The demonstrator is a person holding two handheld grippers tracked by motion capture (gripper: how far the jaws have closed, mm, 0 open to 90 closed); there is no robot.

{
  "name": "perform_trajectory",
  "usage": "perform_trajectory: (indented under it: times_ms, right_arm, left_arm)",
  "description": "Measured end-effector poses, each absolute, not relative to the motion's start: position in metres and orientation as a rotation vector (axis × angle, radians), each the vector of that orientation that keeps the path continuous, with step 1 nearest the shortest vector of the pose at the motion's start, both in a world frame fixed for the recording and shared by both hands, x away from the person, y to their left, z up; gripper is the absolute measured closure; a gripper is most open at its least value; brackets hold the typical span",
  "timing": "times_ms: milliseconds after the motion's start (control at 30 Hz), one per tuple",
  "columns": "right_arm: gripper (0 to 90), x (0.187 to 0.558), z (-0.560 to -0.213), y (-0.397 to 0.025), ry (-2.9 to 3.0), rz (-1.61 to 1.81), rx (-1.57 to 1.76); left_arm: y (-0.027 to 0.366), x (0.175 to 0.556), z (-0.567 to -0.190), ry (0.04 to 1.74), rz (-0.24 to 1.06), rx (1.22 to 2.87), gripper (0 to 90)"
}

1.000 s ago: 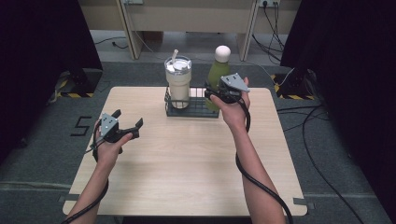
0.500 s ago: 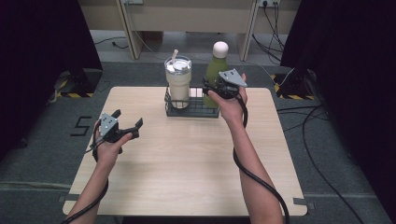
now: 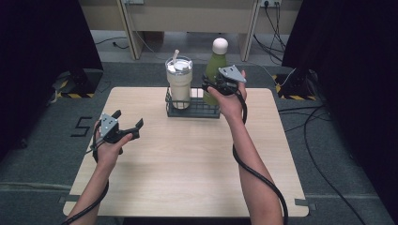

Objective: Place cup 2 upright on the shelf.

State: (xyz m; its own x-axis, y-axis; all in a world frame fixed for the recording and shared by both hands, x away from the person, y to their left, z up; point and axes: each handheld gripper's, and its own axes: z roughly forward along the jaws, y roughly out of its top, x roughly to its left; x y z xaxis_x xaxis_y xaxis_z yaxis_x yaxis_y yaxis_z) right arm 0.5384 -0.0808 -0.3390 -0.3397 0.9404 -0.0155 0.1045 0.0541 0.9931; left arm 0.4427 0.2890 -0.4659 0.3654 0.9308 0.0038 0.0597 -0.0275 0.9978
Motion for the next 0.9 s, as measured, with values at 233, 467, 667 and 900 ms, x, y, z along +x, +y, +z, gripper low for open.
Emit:
perform_trajectory:
  times_ms: [233, 467, 667, 900]
  right_arm:
    - [20.8, 0.547, -0.336, -0.078, 1.562, 1.376, 1.097]
    - [20.8, 0.558, -0.335, -0.074, 1.575, 1.361, 1.106]
    - [20.8, 0.568, -0.334, -0.071, 1.582, 1.344, 1.108]
    - [20.8, 0.579, -0.335, -0.069, 1.581, 1.335, 1.133]
  left_arm:
    - [0.289, 0.443, -0.467, 0.965, 0.908, 1.426, 1.5]
    - [0.289, 0.443, -0.467, 0.966, 0.909, 1.425, 1.5]
    - [0.290, 0.443, -0.469, 0.969, 0.907, 1.427, 1.5]
    - [0.290, 0.443, -0.468, 0.969, 0.909, 1.425, 1.6]
